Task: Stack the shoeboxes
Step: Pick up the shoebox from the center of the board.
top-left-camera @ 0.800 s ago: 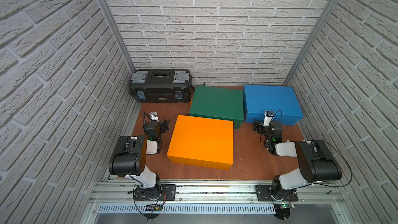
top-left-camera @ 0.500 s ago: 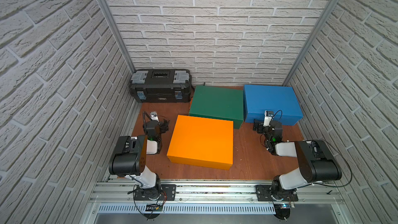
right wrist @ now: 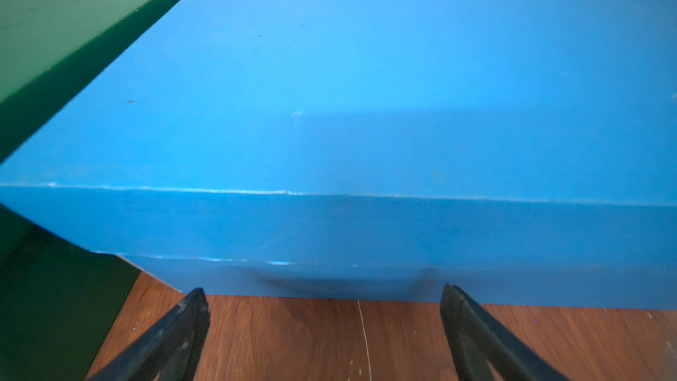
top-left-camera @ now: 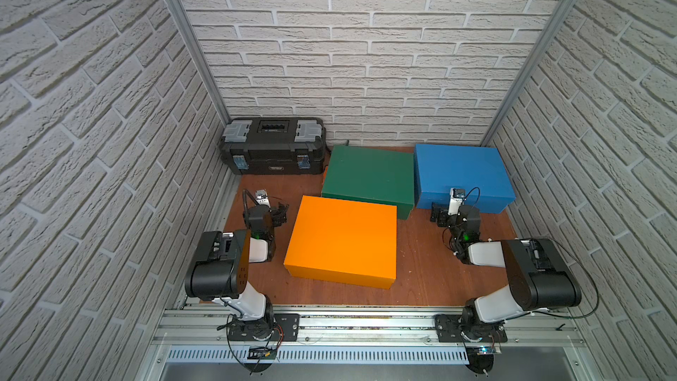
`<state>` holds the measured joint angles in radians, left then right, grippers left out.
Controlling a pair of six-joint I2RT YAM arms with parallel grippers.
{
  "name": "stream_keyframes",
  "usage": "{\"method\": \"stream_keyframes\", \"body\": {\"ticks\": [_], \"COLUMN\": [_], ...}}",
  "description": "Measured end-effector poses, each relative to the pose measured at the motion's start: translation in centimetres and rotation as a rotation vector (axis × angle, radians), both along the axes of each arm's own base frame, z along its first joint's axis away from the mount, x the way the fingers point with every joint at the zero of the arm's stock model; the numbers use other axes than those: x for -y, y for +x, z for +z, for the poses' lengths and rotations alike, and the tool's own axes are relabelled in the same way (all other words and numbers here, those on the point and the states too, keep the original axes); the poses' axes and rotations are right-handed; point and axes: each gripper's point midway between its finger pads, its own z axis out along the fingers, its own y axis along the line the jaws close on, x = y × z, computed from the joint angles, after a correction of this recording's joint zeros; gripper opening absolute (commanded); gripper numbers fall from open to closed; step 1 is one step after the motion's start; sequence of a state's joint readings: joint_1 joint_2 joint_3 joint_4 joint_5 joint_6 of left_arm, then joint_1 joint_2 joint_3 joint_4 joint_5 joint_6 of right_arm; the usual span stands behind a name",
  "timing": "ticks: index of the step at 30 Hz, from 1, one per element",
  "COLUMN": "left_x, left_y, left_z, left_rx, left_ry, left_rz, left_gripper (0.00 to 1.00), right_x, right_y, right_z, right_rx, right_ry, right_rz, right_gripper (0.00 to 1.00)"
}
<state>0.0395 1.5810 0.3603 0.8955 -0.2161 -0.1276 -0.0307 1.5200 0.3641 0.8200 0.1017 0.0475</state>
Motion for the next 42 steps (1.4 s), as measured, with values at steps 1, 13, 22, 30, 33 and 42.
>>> {"method": "stream_keyframes", "body": {"ticks": [1,13,22,30,33,42], "left_x": [0.1,1.9,6.5,9.8,10.5,12.8], "left_y": [0.0,-0.3,-3.2,-6.1,-6.5,-8.1], "left_z": [0.0,13.7,13.6,9.0,7.9,7.0], "left_rx": [-0.003,0.119,-0.09,-0.348,-0.417,-0.504], "left_ry": [-0.002,-0.038,-0.269,-0.505,-0.566,-0.7], "left_rz": [-0.005,-0.103,-0.254,-0.297,-0.295,-0.321], "left_gripper": [0.98,0.98,0.98,0.98,0.98,0.98], "right_x": [0.0,-0.7,-6.4,-12.4,-14.4,-20.7], "right_y": [0.0,-2.4,-8.7,-11.7,-12.1,-13.1], "right_z": [0.2,12.0,9.2,7.4,6.4,3.4], "right_rx": [0.005,0.028,-0.187,-0.353,-0.42,-0.625], "right_ry": [-0.002,0.128,0.444,0.61,0.642,0.587], "right_rz": [-0.003,-0.023,0.113,0.293,0.356,0.516], "right_gripper": [0.99,0.94,0.89,0.89,0.9,0.93]}}
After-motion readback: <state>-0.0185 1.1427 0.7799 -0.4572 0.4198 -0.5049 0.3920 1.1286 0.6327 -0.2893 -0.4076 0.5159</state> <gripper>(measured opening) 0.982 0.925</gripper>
